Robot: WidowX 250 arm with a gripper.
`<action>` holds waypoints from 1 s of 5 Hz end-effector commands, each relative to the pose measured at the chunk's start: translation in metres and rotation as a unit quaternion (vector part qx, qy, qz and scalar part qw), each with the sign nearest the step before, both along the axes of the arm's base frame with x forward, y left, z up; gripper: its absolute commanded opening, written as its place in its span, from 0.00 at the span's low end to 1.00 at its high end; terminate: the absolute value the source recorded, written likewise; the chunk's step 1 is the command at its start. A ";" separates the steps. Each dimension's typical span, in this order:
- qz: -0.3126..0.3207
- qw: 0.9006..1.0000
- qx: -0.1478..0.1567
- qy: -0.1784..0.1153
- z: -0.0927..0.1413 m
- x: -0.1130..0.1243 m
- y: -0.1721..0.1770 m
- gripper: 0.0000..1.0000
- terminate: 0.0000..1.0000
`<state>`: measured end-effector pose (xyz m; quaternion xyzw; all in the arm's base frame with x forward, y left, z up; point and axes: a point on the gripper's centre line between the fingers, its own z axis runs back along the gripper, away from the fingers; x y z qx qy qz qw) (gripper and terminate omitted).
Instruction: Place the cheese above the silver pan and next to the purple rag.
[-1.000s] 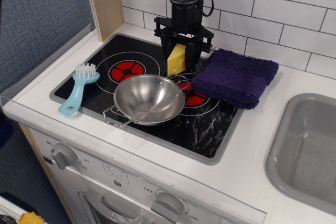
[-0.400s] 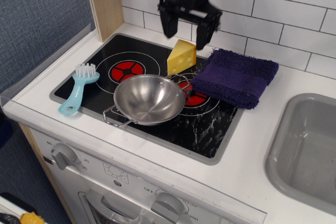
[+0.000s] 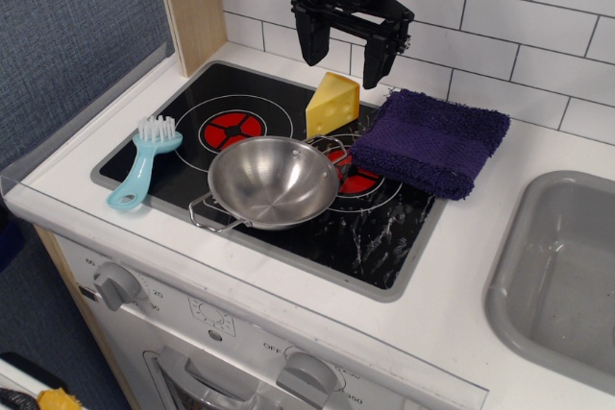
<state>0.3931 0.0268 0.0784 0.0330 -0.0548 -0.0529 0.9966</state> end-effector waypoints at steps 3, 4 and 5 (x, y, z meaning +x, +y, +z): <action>0.000 0.999 0.001 -0.032 0.021 0.001 0.001 1.00 0.00; 0.000 0.999 0.001 -0.032 0.021 0.001 0.001 1.00 0.00; 0.000 0.999 0.001 -0.032 0.021 0.001 0.001 1.00 1.00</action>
